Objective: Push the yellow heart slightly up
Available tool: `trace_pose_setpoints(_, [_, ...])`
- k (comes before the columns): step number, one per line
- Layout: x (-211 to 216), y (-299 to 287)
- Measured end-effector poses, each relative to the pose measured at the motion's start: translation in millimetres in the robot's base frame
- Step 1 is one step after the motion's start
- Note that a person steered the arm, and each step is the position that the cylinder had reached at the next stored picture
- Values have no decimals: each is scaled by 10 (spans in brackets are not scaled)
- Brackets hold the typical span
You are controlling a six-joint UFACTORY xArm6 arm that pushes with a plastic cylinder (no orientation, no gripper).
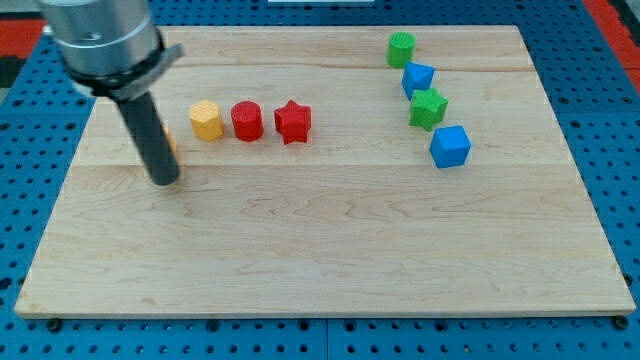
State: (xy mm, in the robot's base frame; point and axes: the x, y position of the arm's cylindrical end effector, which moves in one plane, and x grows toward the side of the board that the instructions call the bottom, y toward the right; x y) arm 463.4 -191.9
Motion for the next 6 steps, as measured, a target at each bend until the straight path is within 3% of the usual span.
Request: trace_pose_setpoints(6, [-80,9])
